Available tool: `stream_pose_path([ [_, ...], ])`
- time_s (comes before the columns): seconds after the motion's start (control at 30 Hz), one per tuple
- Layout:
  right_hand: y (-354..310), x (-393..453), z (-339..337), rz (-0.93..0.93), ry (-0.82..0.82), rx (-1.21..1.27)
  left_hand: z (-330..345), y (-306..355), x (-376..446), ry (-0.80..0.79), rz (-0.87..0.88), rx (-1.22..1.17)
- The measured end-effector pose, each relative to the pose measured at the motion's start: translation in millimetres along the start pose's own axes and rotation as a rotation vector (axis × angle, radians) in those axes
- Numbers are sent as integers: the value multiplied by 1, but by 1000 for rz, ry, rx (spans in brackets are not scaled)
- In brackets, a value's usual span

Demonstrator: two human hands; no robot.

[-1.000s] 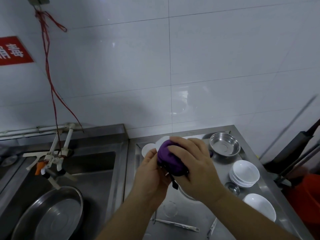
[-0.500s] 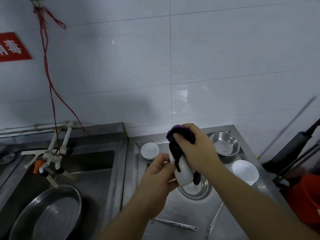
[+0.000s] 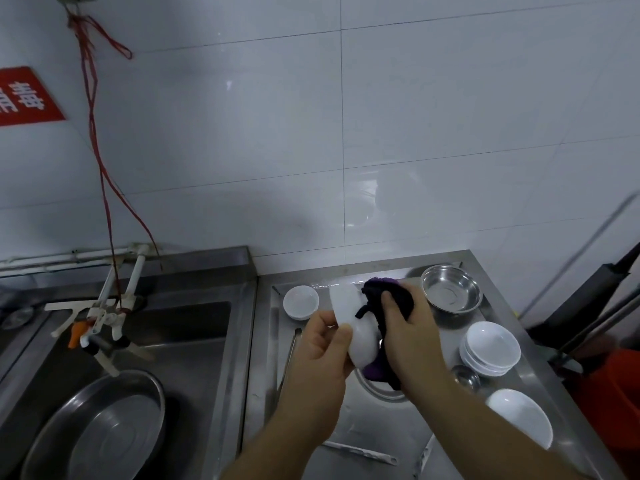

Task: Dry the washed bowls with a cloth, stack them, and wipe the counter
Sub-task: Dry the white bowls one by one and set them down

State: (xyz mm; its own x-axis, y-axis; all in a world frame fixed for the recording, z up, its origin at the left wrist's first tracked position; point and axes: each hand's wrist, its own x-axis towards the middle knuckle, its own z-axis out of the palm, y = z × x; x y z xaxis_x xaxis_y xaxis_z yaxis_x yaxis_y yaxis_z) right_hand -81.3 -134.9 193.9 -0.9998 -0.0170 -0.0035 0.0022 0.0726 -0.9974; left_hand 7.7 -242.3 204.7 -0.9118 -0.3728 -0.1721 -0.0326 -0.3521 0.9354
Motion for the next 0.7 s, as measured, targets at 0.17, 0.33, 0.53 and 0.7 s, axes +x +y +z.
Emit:
stream_pose_path([
  [0.17, 5, -4, -9, 17, -30, -93, 4, -5, -3, -33, 94, 163],
  [0.33, -2, -4, -13, 231, -95, 26, -12, 3, -2, -105, 210, 528],
  [0.53, -13, -5, -15, 557, -176, 294, -39, 12, -5, -302, 311, 1138],
  [0.7, -8, -18, -12, 679, -321, 401, -52, 20, -7, -437, 555, 1343],
])
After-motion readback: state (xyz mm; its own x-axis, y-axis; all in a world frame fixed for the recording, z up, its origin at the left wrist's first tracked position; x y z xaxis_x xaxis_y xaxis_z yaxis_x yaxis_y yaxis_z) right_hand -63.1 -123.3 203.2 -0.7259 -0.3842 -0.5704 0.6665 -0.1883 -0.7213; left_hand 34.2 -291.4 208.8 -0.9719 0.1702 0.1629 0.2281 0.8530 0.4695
